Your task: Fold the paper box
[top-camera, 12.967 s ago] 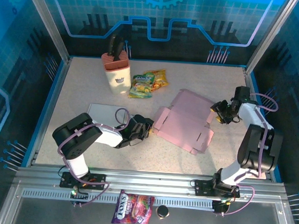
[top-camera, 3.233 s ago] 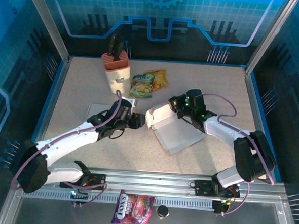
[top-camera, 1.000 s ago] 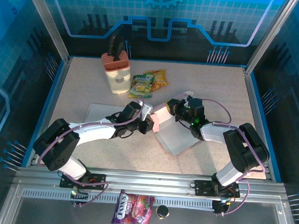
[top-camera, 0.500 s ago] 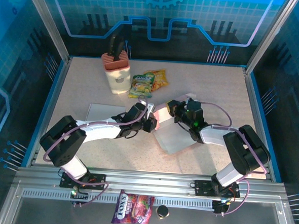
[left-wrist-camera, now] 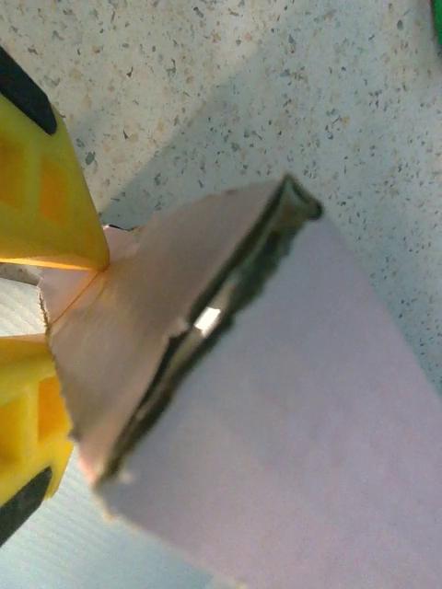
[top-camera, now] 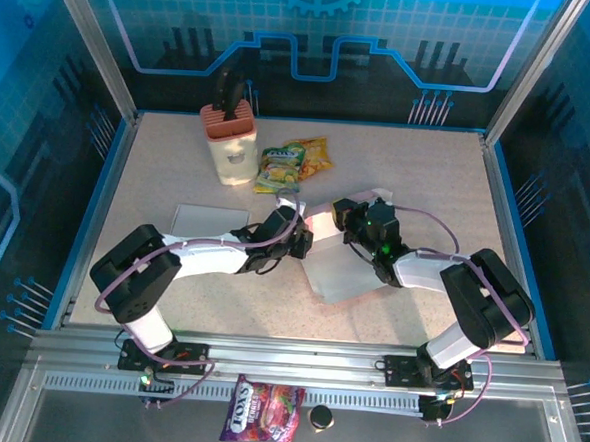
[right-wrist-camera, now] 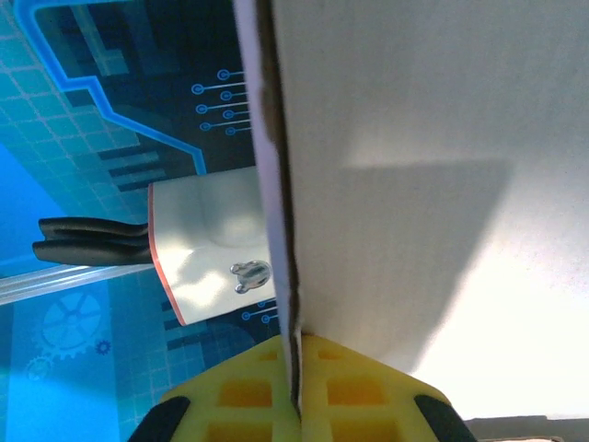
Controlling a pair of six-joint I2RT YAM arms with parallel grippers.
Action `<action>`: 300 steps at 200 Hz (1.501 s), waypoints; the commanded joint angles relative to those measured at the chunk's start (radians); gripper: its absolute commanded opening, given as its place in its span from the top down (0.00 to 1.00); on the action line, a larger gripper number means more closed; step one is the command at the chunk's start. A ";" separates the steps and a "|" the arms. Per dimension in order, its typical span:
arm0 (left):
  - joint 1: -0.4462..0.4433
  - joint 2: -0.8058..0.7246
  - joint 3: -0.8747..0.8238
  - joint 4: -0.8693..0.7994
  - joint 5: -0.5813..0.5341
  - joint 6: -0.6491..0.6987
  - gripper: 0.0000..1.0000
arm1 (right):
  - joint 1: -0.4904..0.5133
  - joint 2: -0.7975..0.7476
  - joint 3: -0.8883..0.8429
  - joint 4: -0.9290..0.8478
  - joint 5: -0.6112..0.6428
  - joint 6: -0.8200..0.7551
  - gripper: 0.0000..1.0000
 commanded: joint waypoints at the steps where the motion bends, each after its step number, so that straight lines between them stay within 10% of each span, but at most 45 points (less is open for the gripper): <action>1: -0.007 0.052 0.041 -0.039 -0.093 -0.034 0.77 | 0.041 -0.017 -0.026 -0.015 -0.066 0.020 1.00; 137: -0.069 0.151 0.201 -0.269 -0.329 -0.255 1.00 | 0.049 -0.044 -0.010 -0.084 -0.057 0.038 1.00; 217: -0.039 0.100 0.215 -0.348 -0.309 -0.210 1.00 | -0.101 -0.298 0.144 -0.620 -0.158 -0.246 0.37; 300: 0.136 -0.078 0.172 -0.356 0.053 -0.046 1.00 | -0.430 -0.429 0.435 -1.145 -0.305 -0.732 0.35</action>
